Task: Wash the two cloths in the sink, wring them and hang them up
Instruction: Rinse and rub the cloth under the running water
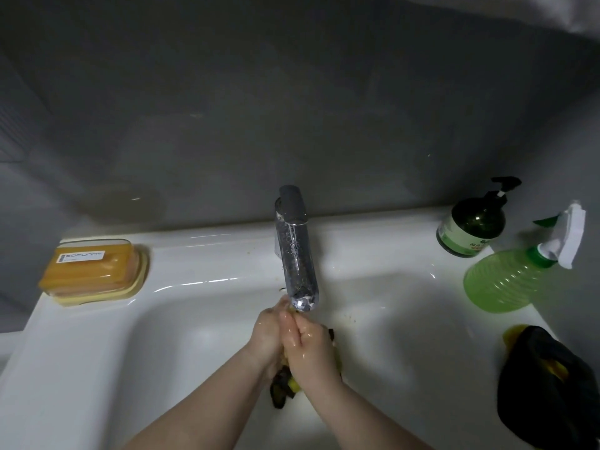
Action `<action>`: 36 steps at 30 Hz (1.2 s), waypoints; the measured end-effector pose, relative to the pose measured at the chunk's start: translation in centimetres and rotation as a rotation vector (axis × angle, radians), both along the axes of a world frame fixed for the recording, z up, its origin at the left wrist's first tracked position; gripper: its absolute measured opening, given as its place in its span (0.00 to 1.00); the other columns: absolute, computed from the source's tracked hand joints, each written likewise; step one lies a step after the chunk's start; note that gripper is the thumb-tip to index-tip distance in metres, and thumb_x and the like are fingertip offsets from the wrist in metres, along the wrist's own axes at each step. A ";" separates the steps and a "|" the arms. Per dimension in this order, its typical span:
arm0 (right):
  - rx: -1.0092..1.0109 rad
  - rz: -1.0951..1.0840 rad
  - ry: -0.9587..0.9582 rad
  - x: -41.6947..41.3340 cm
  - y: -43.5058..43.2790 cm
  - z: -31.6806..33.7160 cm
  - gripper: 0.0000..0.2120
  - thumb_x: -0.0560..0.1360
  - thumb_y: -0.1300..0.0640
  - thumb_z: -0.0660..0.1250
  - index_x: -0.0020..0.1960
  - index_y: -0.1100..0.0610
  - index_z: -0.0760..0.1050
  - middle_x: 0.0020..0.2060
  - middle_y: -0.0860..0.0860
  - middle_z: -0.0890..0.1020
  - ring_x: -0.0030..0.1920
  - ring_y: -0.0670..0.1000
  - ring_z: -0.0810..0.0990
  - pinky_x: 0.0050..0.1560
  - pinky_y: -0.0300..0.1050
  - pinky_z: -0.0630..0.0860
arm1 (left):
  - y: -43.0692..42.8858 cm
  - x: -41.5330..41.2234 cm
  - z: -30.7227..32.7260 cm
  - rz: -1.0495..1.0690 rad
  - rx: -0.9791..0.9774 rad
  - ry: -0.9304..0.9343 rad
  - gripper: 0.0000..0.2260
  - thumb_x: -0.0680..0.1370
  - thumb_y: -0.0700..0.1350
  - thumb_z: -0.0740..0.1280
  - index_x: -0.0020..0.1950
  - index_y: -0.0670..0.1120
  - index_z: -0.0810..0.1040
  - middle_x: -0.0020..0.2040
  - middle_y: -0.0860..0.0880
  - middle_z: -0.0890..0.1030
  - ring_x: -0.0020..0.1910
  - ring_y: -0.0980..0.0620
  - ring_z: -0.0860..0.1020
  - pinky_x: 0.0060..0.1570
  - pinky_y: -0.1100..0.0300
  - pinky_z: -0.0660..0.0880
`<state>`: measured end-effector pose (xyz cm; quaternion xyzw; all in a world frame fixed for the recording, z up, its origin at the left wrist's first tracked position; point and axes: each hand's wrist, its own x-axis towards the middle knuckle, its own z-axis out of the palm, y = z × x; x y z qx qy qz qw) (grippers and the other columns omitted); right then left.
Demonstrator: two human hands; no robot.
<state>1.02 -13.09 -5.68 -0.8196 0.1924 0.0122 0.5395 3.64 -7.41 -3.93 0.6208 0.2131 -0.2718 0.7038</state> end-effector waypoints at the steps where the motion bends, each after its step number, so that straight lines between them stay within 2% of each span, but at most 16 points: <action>1: -0.017 0.024 0.003 -0.1 0.2 -0.1 0.19 0.76 0.52 0.59 0.28 0.56 0.69 0.27 0.56 0.75 0.32 0.50 0.72 0.32 0.41 0.64 | 0.2 0.0 0.1 0.002 -0.016 0.011 0.20 0.79 0.37 0.54 0.27 0.43 0.67 0.14 0.51 0.70 0.13 0.58 0.68 0.17 0.74 0.63; 5: 0.082 -0.171 0.009 1.6 -1.3 0.2 0.19 0.75 0.61 0.60 0.26 0.50 0.66 0.30 0.53 0.75 0.36 0.51 0.73 0.38 0.42 0.67 | -0.1 -0.8 0.4 -0.035 -0.133 0.101 0.14 0.79 0.43 0.58 0.35 0.41 0.75 0.23 0.46 0.77 0.24 0.52 0.77 0.27 0.66 0.74; 9: 0.000 -0.014 0.000 0.2 0.5 0.1 0.23 0.76 0.51 0.58 0.22 0.48 0.62 0.23 0.45 0.69 0.33 0.51 0.71 0.36 0.42 0.65 | 0.8 0.1 0.0 0.050 -0.124 0.058 0.17 0.79 0.40 0.55 0.31 0.42 0.72 0.18 0.50 0.75 0.18 0.56 0.74 0.19 0.71 0.69; 12: 0.078 -0.156 0.032 1.3 -0.7 0.0 0.19 0.76 0.58 0.60 0.26 0.52 0.68 0.30 0.55 0.75 0.37 0.53 0.73 0.39 0.45 0.69 | 0.4 -0.5 0.3 -0.025 -0.095 0.051 0.15 0.78 0.40 0.58 0.32 0.41 0.73 0.19 0.49 0.76 0.18 0.56 0.75 0.20 0.71 0.70; 14: 0.042 -0.122 -0.004 1.1 -0.2 0.4 0.17 0.75 0.53 0.58 0.29 0.55 0.73 0.30 0.57 0.77 0.36 0.55 0.75 0.38 0.47 0.70 | 0.4 -0.2 0.4 -0.013 -0.090 0.041 0.16 0.78 0.39 0.57 0.30 0.42 0.72 0.17 0.50 0.75 0.17 0.56 0.73 0.20 0.69 0.69; 16: -0.015 -0.011 -0.027 0.1 0.9 0.2 0.21 0.74 0.48 0.55 0.25 0.52 0.68 0.24 0.50 0.72 0.33 0.53 0.71 0.35 0.43 0.65 | 0.9 0.3 -0.1 -0.004 -0.060 0.024 0.18 0.79 0.38 0.56 0.28 0.43 0.69 0.16 0.52 0.72 0.16 0.57 0.70 0.19 0.70 0.66; 18: -0.034 -0.043 0.013 0.2 0.7 -0.1 0.22 0.76 0.52 0.58 0.23 0.50 0.62 0.24 0.50 0.70 0.33 0.52 0.71 0.36 0.42 0.65 | 1.2 0.2 0.0 -0.044 -0.083 0.021 0.16 0.79 0.39 0.57 0.30 0.42 0.71 0.20 0.50 0.73 0.18 0.57 0.71 0.20 0.71 0.68; 21: 0.062 -0.179 0.074 2.1 -2.1 -0.1 0.20 0.77 0.57 0.58 0.26 0.51 0.67 0.27 0.51 0.74 0.35 0.52 0.73 0.33 0.40 0.67 | 1.0 -0.6 0.2 -0.158 -0.211 0.086 0.10 0.77 0.44 0.63 0.40 0.40 0.77 0.31 0.44 0.79 0.28 0.51 0.79 0.30 0.64 0.77; 23: 0.205 -0.186 0.073 2.4 -3.3 0.0 0.18 0.78 0.55 0.58 0.29 0.55 0.71 0.28 0.52 0.75 0.33 0.50 0.73 0.29 0.35 0.68 | 1.9 -0.3 0.3 -0.097 -0.233 0.077 0.12 0.77 0.46 0.62 0.39 0.40 0.78 0.28 0.46 0.82 0.28 0.51 0.81 0.28 0.64 0.77; 25: 0.350 -0.145 0.157 2.5 -3.7 0.2 0.16 0.78 0.50 0.58 0.36 0.57 0.74 0.33 0.55 0.77 0.35 0.51 0.75 0.32 0.36 0.71 | 3.3 0.7 -0.3 -0.046 -0.104 0.039 0.16 0.78 0.49 0.59 0.37 0.41 0.78 0.27 0.47 0.83 0.29 0.51 0.81 0.28 0.64 0.76; 27: 0.361 -0.053 0.284 2.4 -4.1 0.3 0.15 0.77 0.47 0.57 0.39 0.55 0.75 0.33 0.52 0.78 0.35 0.49 0.77 0.32 0.37 0.71 | 4.2 1.2 -0.5 -0.089 0.003 -0.016 0.16 0.78 0.51 0.59 0.40 0.42 0.79 0.33 0.45 0.83 0.35 0.49 0.80 0.35 0.60 0.76; 30: 0.413 -0.013 0.308 2.5 -4.5 0.3 0.13 0.78 0.50 0.58 0.38 0.53 0.75 0.30 0.49 0.78 0.28 0.45 0.78 0.23 0.32 0.70 | 4.0 1.3 -0.7 -0.187 -0.078 -0.025 0.16 0.78 0.52 0.59 0.40 0.44 0.82 0.38 0.44 0.85 0.38 0.48 0.83 0.39 0.60 0.78; 31: 0.474 0.001 0.291 2.5 -4.5 0.3 0.13 0.77 0.52 0.59 0.37 0.54 0.76 0.28 0.49 0.80 0.27 0.45 0.79 0.25 0.32 0.72 | 3.8 1.1 -0.9 -0.233 -0.097 -0.026 0.15 0.77 0.53 0.60 0.40 0.45 0.81 0.39 0.45 0.85 0.39 0.49 0.83 0.40 0.60 0.78; 33: 0.523 0.018 0.262 2.7 -4.5 0.4 0.12 0.77 0.53 0.61 0.39 0.55 0.77 0.31 0.52 0.83 0.33 0.50 0.82 0.39 0.41 0.79 | 3.7 0.8 -1.4 -0.310 -0.047 -0.051 0.12 0.75 0.52 0.63 0.39 0.45 0.76 0.38 0.46 0.83 0.37 0.51 0.81 0.38 0.63 0.77; 35: 0.458 0.027 0.258 2.7 -4.9 0.8 0.12 0.76 0.52 0.61 0.44 0.59 0.78 0.40 0.59 0.82 0.43 0.57 0.81 0.51 0.53 0.77 | 4.2 0.6 -1.9 -0.334 -0.001 -0.036 0.10 0.75 0.50 0.64 0.40 0.44 0.73 0.38 0.47 0.80 0.36 0.52 0.79 0.37 0.64 0.77; 36: 0.431 0.015 0.241 2.7 -5.1 1.0 0.13 0.76 0.51 0.61 0.45 0.61 0.78 0.42 0.63 0.81 0.44 0.58 0.80 0.53 0.54 0.77 | 4.5 0.6 -2.1 -0.352 -0.009 -0.021 0.10 0.76 0.50 0.63 0.41 0.43 0.74 0.38 0.46 0.80 0.37 0.51 0.79 0.38 0.63 0.77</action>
